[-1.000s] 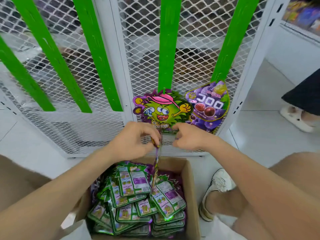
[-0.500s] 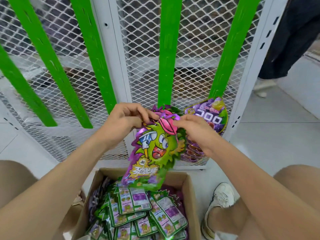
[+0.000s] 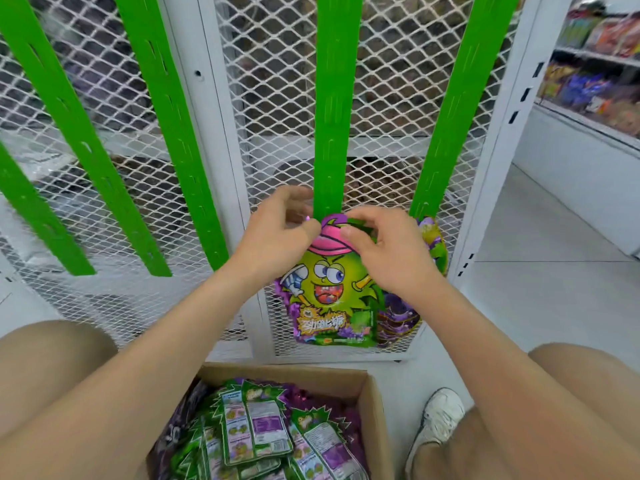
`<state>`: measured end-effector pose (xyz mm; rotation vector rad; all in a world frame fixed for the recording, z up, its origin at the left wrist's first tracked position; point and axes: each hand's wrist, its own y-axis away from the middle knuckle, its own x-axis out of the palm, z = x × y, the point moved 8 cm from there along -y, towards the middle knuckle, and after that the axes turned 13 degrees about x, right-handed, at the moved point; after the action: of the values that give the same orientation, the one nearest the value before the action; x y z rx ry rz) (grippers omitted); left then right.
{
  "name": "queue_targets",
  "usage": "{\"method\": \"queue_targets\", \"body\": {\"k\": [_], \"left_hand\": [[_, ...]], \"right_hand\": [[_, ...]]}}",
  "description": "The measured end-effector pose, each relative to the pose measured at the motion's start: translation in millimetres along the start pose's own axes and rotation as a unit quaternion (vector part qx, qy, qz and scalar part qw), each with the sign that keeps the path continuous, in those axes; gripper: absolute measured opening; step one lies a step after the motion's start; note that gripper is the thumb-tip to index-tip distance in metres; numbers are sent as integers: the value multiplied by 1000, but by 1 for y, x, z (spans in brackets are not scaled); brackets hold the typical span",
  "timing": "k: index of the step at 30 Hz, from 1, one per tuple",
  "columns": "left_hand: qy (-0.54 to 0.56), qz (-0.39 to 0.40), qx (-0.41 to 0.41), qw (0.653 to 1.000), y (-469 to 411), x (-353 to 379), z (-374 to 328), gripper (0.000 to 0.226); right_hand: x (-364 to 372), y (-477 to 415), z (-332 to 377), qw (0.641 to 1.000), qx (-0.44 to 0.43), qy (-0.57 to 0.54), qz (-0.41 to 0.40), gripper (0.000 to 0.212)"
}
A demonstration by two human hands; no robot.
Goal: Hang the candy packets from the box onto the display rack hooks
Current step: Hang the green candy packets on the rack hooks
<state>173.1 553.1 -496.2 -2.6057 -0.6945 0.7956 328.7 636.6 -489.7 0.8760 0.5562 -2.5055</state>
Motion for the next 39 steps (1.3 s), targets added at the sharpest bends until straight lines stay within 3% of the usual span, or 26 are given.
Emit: {"method": "queue_targets", "body": {"k": [5, 8, 11, 18, 23, 26, 29, 31, 33, 35, 37, 39], "left_hand": [[-25, 30, -11, 999, -7, 0, -4, 5], [3, 57, -19, 998, -5, 2, -5, 11], [49, 84, -47, 994, 2, 3, -7, 34], [107, 79, -84, 988, 14, 0, -11, 32], [96, 86, -71, 989, 16, 0, -2, 46], [23, 77, -5, 997, 15, -4, 2, 38], [-143, 49, 114, 982, 22, -7, -6, 14], [-246, -16, 188, 951, 35, -12, -17, 39], [-280, -69, 239, 927, 51, -17, -24, 32], [-304, 4, 209, 929, 63, -3, 1, 21], [-307, 189, 103, 927, 83, 27, 54, 16], [-311, 385, 5, 869, 125, 56, 110, 14]], "right_hand": [[-7, -7, 12, 999, -16, 2, -39, 17], [-18, -8, 10, 993, 11, -61, -103, 14], [-23, -4, 9, 985, 34, -110, -127, 16], [-14, -1, -1, 984, 100, -122, -87, 12], [-7, 4, 0, 993, 89, -46, -62, 12], [-2, 6, 0, 996, 76, -4, -43, 13], [-6, 11, 5, 996, 35, 32, -74, 14], [-14, 21, 12, 990, -5, 65, -126, 18], [-16, 31, 17, 987, -25, 68, -143, 17], [2, 41, 15, 997, -9, 52, -58, 10], [41, 58, 9, 991, 7, 94, 93, 6], [82, 84, 0, 954, -15, 191, 230, 8]]}}
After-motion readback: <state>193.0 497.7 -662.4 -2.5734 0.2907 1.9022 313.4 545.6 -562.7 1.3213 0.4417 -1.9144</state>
